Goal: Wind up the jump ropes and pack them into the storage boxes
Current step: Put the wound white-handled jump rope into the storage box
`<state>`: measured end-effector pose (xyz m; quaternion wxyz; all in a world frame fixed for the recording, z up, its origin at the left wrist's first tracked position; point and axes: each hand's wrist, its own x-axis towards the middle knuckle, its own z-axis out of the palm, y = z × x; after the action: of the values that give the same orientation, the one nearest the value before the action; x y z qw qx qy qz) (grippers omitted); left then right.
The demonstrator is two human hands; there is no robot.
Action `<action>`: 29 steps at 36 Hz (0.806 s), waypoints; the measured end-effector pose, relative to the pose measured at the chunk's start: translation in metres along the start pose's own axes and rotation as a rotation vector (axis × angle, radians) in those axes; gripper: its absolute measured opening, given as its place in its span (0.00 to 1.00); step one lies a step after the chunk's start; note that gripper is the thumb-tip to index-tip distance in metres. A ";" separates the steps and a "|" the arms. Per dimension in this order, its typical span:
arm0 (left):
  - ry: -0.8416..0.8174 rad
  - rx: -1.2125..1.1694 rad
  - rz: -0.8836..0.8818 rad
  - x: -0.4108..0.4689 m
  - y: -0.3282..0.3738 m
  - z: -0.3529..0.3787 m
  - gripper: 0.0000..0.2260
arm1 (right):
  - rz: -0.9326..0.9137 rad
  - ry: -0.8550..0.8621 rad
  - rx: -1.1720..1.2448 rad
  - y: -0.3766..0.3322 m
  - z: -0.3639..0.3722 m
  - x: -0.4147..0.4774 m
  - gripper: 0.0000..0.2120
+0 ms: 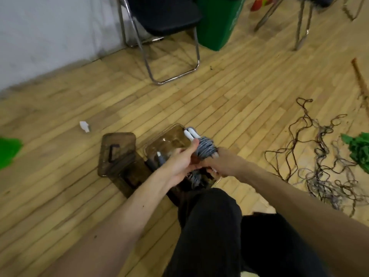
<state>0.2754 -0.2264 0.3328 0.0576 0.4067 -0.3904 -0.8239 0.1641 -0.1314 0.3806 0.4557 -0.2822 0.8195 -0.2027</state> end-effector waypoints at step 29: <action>0.520 0.952 -0.354 0.383 -0.131 -0.174 0.19 | 0.004 -0.468 -0.388 0.104 0.146 0.430 0.21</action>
<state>0.1752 -0.3983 -0.0601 -0.1768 0.6366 -0.6173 -0.4271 0.0780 -0.3414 -0.0258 0.5699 -0.4016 0.7163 0.0290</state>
